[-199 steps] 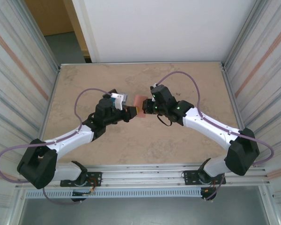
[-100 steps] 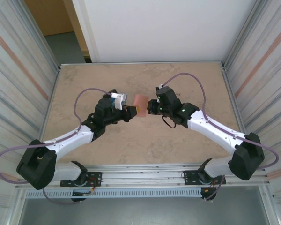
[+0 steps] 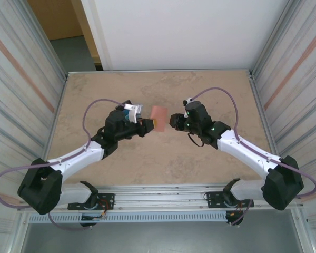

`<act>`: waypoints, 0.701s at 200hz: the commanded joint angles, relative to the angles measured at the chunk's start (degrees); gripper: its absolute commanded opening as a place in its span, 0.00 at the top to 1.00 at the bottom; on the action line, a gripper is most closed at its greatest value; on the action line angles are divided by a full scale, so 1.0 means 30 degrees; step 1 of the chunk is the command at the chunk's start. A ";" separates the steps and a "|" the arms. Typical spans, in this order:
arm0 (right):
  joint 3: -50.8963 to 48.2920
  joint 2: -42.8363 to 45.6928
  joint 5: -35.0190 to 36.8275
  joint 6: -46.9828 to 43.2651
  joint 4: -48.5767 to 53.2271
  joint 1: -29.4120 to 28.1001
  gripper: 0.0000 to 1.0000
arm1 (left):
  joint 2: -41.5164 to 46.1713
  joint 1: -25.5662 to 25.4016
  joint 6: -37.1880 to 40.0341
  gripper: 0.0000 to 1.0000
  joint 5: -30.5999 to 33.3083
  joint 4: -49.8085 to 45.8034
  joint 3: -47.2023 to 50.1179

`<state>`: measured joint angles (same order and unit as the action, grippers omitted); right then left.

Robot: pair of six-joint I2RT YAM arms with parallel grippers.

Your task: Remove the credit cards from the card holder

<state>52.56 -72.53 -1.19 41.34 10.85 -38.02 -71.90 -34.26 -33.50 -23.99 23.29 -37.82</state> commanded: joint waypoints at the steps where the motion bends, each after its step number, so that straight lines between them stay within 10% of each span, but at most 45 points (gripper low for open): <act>1: -0.0892 0.0490 -0.2006 -0.0131 -0.2357 0.0562 0.61 | 0.0927 0.0330 -0.0713 0.98 -0.1399 0.1587 -0.0402; 140: -0.4119 0.1069 -1.0473 0.1438 -1.1784 0.2709 0.43 | -0.0227 0.2140 -0.5622 1.00 -0.6125 0.7178 0.0414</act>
<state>40.97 -70.96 -28.16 44.53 -18.59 -30.22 -71.88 -28.08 -47.27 -38.28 39.00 -35.75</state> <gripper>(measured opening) 0.574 0.144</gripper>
